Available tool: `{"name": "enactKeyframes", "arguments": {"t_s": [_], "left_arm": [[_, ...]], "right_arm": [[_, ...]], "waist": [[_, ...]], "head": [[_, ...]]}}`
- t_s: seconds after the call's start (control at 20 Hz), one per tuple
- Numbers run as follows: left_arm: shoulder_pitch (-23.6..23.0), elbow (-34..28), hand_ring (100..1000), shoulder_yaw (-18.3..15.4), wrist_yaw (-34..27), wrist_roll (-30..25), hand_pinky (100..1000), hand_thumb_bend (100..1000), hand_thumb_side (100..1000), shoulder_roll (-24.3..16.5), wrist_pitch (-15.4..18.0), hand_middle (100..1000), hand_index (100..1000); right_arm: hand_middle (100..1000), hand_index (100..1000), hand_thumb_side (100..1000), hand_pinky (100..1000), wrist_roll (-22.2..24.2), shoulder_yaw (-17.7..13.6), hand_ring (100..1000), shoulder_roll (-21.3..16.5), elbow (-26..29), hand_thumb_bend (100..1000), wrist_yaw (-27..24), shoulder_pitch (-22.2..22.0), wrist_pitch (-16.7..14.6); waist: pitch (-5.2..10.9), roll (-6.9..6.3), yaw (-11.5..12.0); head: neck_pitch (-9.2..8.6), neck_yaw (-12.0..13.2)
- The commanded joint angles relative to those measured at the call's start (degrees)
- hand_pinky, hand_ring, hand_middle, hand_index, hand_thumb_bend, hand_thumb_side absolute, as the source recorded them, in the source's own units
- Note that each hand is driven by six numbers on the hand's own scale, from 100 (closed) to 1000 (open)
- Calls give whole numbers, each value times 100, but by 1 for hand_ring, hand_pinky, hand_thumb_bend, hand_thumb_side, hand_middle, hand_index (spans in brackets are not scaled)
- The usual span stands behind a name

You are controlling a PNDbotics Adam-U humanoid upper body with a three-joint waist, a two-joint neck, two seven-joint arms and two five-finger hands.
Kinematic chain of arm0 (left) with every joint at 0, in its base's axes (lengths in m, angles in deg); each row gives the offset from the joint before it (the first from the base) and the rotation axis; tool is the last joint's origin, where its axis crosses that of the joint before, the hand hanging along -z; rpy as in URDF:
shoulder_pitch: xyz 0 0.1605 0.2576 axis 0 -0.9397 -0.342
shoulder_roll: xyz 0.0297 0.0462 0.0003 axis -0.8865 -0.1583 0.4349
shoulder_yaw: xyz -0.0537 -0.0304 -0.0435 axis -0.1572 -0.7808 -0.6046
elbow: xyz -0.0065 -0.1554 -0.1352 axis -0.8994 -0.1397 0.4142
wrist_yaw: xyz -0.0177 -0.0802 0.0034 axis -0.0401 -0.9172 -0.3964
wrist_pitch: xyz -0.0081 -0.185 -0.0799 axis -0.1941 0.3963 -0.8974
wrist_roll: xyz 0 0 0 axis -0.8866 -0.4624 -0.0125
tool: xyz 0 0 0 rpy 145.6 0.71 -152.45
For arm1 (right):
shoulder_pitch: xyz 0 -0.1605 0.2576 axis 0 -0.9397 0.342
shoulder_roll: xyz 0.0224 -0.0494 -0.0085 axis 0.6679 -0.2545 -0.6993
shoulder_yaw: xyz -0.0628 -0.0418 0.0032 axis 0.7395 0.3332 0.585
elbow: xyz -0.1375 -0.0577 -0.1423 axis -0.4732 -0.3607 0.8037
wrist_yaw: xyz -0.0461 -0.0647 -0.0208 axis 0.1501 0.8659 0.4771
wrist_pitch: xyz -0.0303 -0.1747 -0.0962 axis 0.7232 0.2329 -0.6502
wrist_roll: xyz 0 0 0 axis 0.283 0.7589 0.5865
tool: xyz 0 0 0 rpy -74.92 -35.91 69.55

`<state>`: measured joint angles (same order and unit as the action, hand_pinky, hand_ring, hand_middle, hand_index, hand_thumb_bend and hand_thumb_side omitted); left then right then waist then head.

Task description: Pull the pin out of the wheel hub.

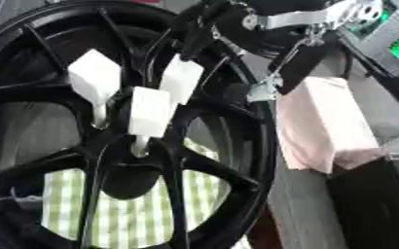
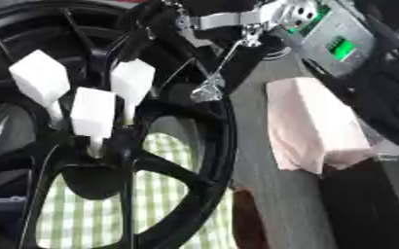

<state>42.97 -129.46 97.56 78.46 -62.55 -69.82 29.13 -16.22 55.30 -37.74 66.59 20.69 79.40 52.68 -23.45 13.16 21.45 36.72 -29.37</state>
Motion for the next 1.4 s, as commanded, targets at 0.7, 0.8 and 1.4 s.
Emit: {"name": "enactKeyframes", "arguments": {"t_s": [0.7,0.8,1.4], "left_arm": [[68,-94,590,36,105,8,771,239,784,-39,-39,591,704],[69,-94,590,38,109,10,771,238,784,-29,-44,591,704],[113,-94,590,40,91,-5,773,240,779,8,-48,592,704]], "right_arm": [[801,887,209,894,-119,-19,1000,4,74,265,441,237,71],[808,890,207,895,-121,-12,1000,14,74,269,484,270,71],[825,899,187,896,-334,-80,1000,-53,74,295,554,110,-65]], "waist": [[-124,-21,-34],[-142,-21,-33],[-66,-21,37]], "head": [[-38,-182],[-47,-196],[-253,24]]}}
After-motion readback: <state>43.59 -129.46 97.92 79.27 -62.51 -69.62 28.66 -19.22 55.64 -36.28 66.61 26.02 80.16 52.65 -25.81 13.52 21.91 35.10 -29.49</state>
